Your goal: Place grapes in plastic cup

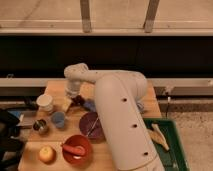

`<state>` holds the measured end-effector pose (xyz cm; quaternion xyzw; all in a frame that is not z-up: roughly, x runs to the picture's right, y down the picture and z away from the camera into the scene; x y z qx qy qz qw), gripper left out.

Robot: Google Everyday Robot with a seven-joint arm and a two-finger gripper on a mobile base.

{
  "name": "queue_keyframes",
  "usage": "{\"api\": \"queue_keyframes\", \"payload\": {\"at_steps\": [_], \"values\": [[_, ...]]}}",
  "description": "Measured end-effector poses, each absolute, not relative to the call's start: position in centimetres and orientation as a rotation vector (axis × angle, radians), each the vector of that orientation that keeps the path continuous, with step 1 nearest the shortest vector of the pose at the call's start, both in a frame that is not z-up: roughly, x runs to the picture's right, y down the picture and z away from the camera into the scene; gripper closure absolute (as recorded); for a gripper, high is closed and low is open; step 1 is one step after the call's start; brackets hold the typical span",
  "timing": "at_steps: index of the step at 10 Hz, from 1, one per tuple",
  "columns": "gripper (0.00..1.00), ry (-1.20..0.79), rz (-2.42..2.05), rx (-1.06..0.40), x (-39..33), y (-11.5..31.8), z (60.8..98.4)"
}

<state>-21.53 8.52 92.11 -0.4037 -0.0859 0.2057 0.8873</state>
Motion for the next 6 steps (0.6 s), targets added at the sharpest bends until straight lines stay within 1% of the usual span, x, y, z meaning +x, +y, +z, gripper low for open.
{"api": "queue_keyframes", "payload": {"at_steps": [3,6], "values": [[0.51,-0.144,0.373,-0.85,-21.9,9.8,91.7],[0.83,-0.128,0.38,-0.853,-20.7,10.0,91.2]]}}
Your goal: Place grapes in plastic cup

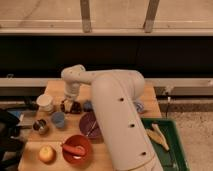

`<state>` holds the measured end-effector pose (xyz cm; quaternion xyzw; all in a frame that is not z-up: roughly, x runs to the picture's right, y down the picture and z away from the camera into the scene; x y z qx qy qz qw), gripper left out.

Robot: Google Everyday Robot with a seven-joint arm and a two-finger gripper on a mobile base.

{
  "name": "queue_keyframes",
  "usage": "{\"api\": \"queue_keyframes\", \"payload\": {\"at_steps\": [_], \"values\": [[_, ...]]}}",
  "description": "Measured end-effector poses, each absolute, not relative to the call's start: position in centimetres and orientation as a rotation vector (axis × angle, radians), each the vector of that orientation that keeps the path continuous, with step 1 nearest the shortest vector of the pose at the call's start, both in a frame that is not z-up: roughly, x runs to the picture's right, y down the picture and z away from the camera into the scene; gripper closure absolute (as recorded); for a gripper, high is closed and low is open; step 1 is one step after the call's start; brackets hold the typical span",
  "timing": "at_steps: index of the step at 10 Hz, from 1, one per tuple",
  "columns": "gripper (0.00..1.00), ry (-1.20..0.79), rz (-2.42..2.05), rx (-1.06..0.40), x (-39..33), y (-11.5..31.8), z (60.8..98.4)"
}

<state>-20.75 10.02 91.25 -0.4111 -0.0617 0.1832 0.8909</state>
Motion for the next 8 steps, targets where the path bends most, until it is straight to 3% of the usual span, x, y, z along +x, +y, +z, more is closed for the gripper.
{"api": "queue_keyframes", "payload": {"at_steps": [2,8], "values": [[0.99,-0.14,0.396,-0.858,-20.6,9.7,90.6],[1.0,-0.2,0.439,-0.821,-18.5,4.3,88.8]]}}
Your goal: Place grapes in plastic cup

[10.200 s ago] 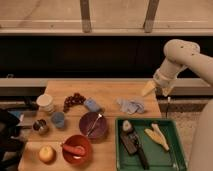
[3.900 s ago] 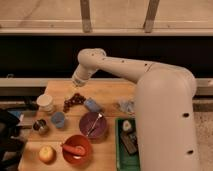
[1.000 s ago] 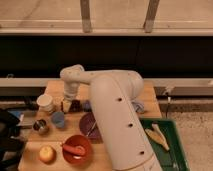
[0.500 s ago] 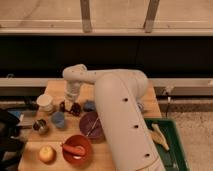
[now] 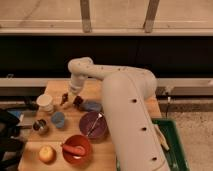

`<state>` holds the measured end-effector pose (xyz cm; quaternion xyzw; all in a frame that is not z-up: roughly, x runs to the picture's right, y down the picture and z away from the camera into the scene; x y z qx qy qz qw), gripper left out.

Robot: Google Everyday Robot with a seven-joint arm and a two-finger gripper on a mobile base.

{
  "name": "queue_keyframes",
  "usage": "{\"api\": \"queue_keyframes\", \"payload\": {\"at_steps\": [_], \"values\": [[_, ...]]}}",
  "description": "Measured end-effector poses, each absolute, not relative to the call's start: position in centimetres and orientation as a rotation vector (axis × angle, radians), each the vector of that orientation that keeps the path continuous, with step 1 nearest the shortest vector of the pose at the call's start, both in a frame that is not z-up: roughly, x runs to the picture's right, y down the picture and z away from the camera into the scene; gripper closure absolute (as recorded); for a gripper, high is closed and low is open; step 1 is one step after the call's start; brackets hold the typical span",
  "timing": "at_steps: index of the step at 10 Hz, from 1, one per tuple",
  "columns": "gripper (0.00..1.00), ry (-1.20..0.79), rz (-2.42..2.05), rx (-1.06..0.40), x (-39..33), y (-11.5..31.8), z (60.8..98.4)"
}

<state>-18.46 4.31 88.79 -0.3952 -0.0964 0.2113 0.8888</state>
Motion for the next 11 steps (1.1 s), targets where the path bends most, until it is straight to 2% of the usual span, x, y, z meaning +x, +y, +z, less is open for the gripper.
{"api": "queue_keyframes", "payload": {"at_steps": [4,5,7,11], "values": [[1.0,-0.295,0.421,-0.816,-18.4,0.6,85.6],[1.0,-0.376,0.374,-0.837,-19.3,-0.2,83.0],[1.0,-0.429,0.355,-0.841,-19.7,-0.5,80.3],[1.0,-0.461,0.317,-0.913,-22.5,2.6,75.8]]}}
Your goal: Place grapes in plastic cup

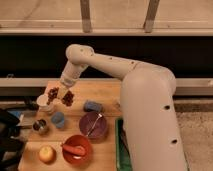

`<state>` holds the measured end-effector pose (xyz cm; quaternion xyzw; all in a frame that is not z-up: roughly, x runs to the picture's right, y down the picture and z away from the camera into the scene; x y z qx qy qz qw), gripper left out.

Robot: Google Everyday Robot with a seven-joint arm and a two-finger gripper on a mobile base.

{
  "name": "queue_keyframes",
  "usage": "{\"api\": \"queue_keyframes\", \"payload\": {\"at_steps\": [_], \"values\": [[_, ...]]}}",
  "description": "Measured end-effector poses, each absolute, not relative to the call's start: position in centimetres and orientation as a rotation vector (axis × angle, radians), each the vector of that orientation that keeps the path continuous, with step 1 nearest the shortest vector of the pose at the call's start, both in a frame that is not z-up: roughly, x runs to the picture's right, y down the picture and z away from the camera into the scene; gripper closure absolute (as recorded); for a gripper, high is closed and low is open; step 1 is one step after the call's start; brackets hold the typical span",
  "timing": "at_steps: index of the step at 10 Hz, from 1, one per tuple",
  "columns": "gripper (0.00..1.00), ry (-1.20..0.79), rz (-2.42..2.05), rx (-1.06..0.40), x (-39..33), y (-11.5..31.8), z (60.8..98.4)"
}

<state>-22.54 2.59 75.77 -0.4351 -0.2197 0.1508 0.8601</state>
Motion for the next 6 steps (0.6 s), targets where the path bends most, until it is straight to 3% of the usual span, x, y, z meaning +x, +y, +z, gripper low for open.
{"api": "queue_keyframes", "payload": {"at_steps": [6], "values": [[1.0,-0.395,0.275,-1.086,-26.4,9.8,71.5]]}}
